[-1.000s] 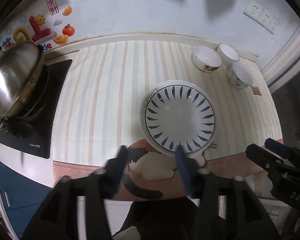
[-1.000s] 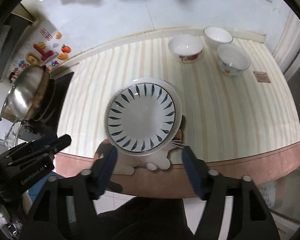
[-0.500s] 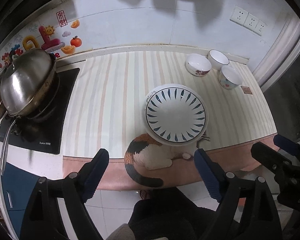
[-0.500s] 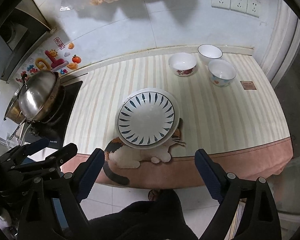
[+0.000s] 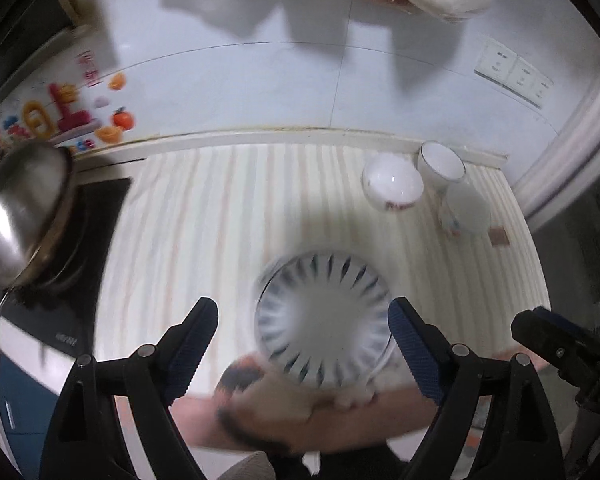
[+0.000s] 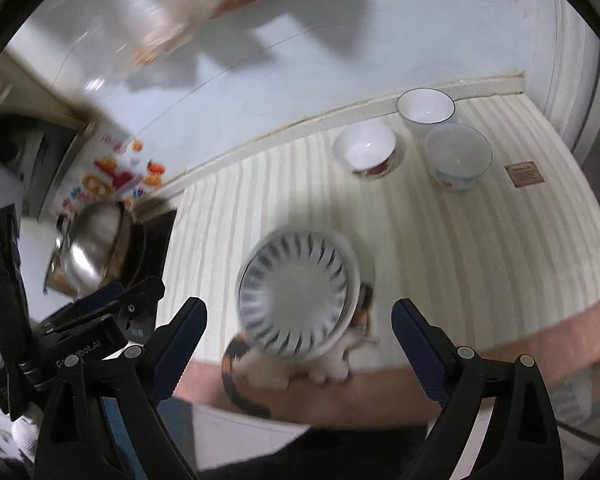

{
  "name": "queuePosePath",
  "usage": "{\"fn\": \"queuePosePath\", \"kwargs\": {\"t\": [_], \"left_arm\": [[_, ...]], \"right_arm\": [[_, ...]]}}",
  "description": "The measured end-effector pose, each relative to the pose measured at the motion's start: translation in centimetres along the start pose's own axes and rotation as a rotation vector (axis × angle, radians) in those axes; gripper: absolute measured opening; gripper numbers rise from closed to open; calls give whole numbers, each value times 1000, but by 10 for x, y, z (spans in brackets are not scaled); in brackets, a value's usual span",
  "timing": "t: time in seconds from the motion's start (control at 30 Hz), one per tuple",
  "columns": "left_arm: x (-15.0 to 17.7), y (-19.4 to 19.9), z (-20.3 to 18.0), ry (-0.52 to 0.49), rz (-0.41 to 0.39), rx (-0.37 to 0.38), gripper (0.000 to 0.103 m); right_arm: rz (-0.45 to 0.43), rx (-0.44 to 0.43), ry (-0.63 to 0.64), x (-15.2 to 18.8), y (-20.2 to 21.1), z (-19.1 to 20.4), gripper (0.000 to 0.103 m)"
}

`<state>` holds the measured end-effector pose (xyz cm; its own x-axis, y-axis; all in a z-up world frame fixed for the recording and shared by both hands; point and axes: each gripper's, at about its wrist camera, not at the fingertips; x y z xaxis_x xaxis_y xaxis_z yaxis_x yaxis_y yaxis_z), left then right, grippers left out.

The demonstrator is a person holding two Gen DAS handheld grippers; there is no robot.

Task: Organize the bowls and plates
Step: 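Move both tools to the white bowls and grip a bowl rim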

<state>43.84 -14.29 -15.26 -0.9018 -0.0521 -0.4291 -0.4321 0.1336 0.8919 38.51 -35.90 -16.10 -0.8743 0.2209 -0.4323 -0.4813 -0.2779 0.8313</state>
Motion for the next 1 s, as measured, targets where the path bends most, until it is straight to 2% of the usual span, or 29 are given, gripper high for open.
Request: {"fn": "queuePosePath", "kwargs": {"t": [0.1, 0.27, 0.4, 0.47, 0.6, 0.67, 0.7, 0.77, 0.83, 0.93, 1.0], "left_arm": [[-41, -42, -21, 14, 41, 2, 87], [-102, -130, -55, 52, 175, 19, 87], [-130, -188, -73, 85, 242, 24, 86], [-139, -213, -80, 96, 265, 12, 79], [-145, -257, -90, 100, 328, -6, 64], [-144, -275, -95, 93, 355, -14, 52], [-144, -282, -95, 93, 369, -10, 48], [-144, -295, -96, 99, 394, -3, 34], [-142, -304, -98, 98, 407, 9, 26], [-139, -312, -101, 100, 416, 24, 20], [-136, -311, -102, 101, 412, 35, 17]], "right_arm": [[19, -17, -18, -48, -30, -40, 96], [112, -47, -40, -134, -107, -108, 95], [209, -50, -14, -185, -171, -142, 86], [251, -55, 6, -202, -198, -152, 79], [310, -58, 45, -216, -235, -161, 64], [338, -56, 60, -219, -252, -165, 58], [342, -59, 63, -216, -254, -165, 53], [372, -45, 79, -214, -267, -166, 44], [410, -23, 96, -212, -280, -168, 33], [424, 6, 110, -203, -290, -166, 17], [413, 17, 110, -202, -291, -166, 12]]}}
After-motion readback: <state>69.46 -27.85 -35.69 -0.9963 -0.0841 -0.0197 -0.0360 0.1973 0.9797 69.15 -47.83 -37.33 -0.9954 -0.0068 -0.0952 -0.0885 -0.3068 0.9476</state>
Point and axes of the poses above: each gripper's, at about its wrist camera, not at the fingertips, and y roughly against the way its jaws point, z to its left, x to its underside, and after that the axes turned 9 degrees about y, right-handed
